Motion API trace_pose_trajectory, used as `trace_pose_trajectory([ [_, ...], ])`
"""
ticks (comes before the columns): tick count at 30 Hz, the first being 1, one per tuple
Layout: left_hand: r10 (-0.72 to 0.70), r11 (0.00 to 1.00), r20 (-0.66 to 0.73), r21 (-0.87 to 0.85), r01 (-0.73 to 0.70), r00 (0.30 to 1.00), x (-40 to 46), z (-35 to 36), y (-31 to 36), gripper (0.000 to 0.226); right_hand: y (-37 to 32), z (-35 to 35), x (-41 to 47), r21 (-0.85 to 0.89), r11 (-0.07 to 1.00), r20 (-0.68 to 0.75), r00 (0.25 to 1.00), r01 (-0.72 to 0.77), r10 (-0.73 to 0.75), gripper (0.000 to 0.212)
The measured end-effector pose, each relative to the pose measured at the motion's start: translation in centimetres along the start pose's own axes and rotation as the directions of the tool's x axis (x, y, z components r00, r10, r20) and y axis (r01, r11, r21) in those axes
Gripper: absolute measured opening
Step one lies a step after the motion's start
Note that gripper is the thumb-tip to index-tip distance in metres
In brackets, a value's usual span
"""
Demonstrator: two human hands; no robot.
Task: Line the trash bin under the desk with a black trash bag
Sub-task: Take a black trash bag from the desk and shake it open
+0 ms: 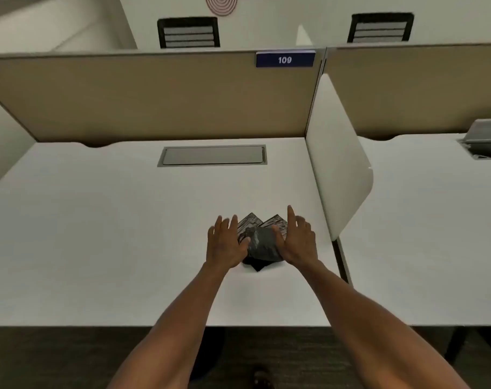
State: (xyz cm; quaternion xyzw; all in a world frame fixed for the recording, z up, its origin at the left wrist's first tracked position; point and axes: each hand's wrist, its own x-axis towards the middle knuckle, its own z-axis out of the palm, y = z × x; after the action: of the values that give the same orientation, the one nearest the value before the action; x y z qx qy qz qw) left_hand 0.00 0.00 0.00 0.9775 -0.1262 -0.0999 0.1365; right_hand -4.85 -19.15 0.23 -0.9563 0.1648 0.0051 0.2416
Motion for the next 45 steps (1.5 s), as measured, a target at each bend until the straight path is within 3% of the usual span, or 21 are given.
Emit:
trace_pose_trajectory([
  [6,-0.200,0.948,0.246,-0.197,0.251,0.948,1.0,3.8,-0.1,0.074,1.5,4.4,1.1,0.076,0.992,0.211,0.974,-0.104,0.086,0.078],
  [10,-0.247,0.806,0.294,-0.467,0.364,0.924,1.9,5.2,0.3,0.066,2.3,6.5,1.9,0.165,0.966,0.246,0.957,-0.198,0.154,0.079],
  [17,-0.368,0.635,0.299,-0.610,0.473,0.880,2.5,5.6,0.5,0.052,1.7,7.2,3.0,0.350,0.853,0.206,0.920,-0.388,0.334,0.077],
  [20,-0.398,0.560,0.333,-0.650,0.514,0.855,2.2,5.3,0.1,0.054,1.0,7.2,3.1,0.496,0.724,0.226,0.877,-0.478,0.424,0.078],
  [23,-0.432,0.451,0.359,-0.709,0.543,0.827,1.7,4.6,-0.4,0.055,0.7,7.4,3.1,0.656,0.520,0.308,0.824,-0.546,0.476,0.058],
  [25,-0.440,0.382,0.385,-0.737,0.557,0.811,1.3,4.1,-0.9,0.058,0.6,7.7,3.0,0.733,0.408,0.368,0.822,-0.544,0.435,0.042],
  [28,-0.387,0.177,0.476,-0.802,0.570,0.790,0.2,2.9,-2.0,0.061,-0.4,7.4,2.1,0.819,0.292,0.400,0.856,-0.494,0.329,0.029],
  [31,-0.247,-0.007,0.526,-0.841,0.541,0.814,-1.6,0.8,-3.0,0.044,-1.9,6.8,0.5,0.865,0.228,0.389,0.885,-0.446,0.256,0.037],
  [34,-0.163,-0.087,0.512,-0.859,0.505,0.843,-4.0,-1.5,-4.3,0.040,-3.3,6.3,-1.8,0.863,0.289,0.355,0.905,-0.414,0.236,0.058],
  [36,-0.158,-0.089,0.493,-0.870,0.485,0.856,-5.4,-2.6,-5.0,0.042,-4.4,5.7,-3.4,0.821,0.467,0.259,0.943,-0.329,0.209,0.051],
  [38,-0.157,-0.078,0.463,-0.887,0.456,0.873,-7.2,-3.6,-5.8,0.052,-5.9,5.3,-5.4,0.708,0.692,0.077,0.989,-0.143,0.125,0.033],
  [40,-0.160,-0.058,0.426,-0.904,0.423,0.890,-8.9,-4.8,-6.6,0.059,-7.6,4.8,-7.4,0.555,0.831,-0.089,0.996,0.029,0.025,0.023],
  [42,-0.168,-0.036,0.391,-0.920,0.391,0.905,-10.8,-6.3,-7.4,0.060,-9.5,4.0,-9.7,0.489,0.861,-0.145,0.986,0.140,-0.078,0.034],
  [45,-0.160,-0.037,0.355,-0.935,0.354,0.921,-13.7,-8.6,-8.9,0.057,-12.6,3.0,-12.8,0.524,0.829,-0.038,0.977,0.196,-0.208,0.065],
])
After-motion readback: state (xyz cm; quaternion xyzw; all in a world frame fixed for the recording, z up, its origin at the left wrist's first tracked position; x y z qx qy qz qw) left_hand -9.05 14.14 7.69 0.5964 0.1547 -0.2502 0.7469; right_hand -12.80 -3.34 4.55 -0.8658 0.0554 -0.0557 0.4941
